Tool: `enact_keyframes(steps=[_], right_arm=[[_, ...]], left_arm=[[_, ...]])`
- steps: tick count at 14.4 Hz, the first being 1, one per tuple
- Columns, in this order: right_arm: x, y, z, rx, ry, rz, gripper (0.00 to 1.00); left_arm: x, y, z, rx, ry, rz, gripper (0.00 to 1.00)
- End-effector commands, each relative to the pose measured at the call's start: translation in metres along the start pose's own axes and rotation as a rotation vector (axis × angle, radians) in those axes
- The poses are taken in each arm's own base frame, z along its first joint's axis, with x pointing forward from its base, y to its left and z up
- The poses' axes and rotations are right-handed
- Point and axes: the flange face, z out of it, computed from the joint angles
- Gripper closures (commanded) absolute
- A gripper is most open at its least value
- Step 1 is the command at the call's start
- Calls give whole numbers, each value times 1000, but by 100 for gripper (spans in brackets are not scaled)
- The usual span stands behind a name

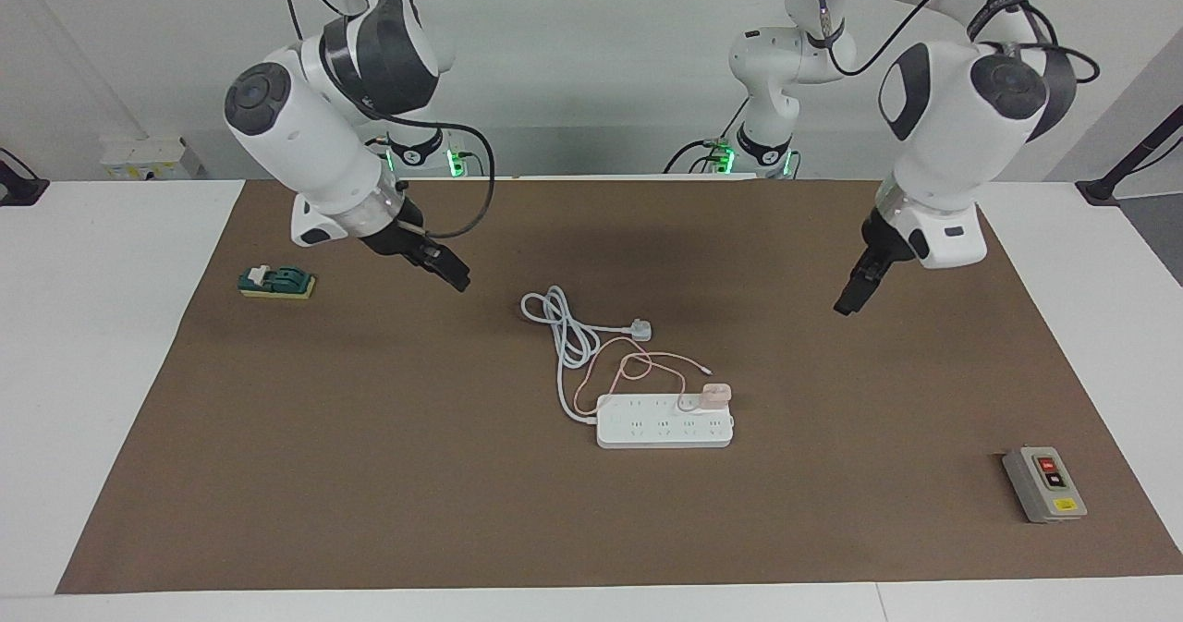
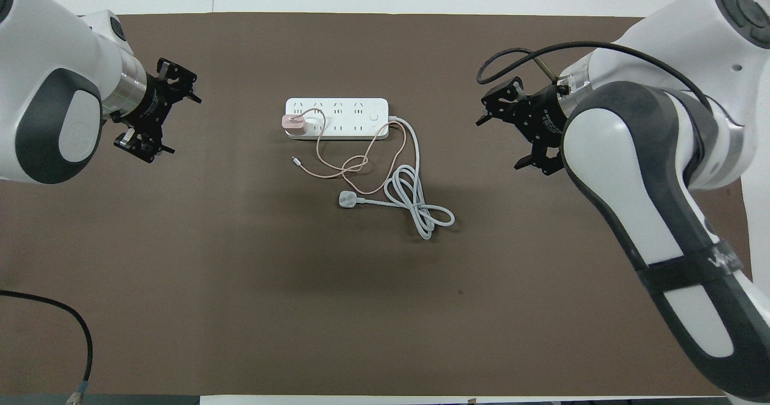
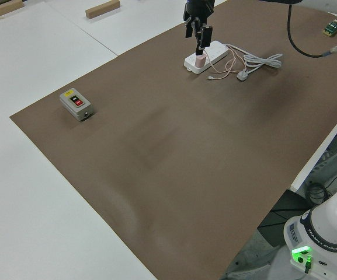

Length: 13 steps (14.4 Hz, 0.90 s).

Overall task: Unplug charger and place it aside
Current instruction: 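Move the left gripper to the charger while the right gripper reaches the strip, then grasp the pink charger with the left gripper while the right gripper holds the strip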

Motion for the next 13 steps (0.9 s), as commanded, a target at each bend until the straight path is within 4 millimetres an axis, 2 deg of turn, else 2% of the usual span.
enact_keyframes(steps=[1, 3, 4, 6, 7, 9, 10, 11, 13], right_arm=[[7, -36, 35, 62, -88, 175, 0], [19, -66, 68, 70, -121, 293, 0], [14, -80, 86, 83, -144, 326, 0], [5, -96, 130, 113, -185, 377, 0], [2, -102, 150, 126, -204, 401, 0], [12, -120, 177, 143, -256, 469, 0], [22, -131, 188, 157, -275, 518, 0], [29, -139, 202, 164, -295, 558, 0], [33, -142, 226, 164, -324, 579, 0]], left_arm=[[-24, 27, 24, -32, 8, -161, 0], [-53, 43, 54, -37, 13, -181, 0], [-66, 50, 70, -27, 13, -176, 0], [-70, 65, 89, -61, 7, -225, 0], [-81, 68, 99, -61, 12, -220, 0], [-97, 71, 119, -35, 28, -191, 0], [-106, 72, 126, -33, 38, -194, 0], [-106, 73, 126, -46, 53, -189, 0], [-106, 73, 130, -57, 60, -185, 0]])
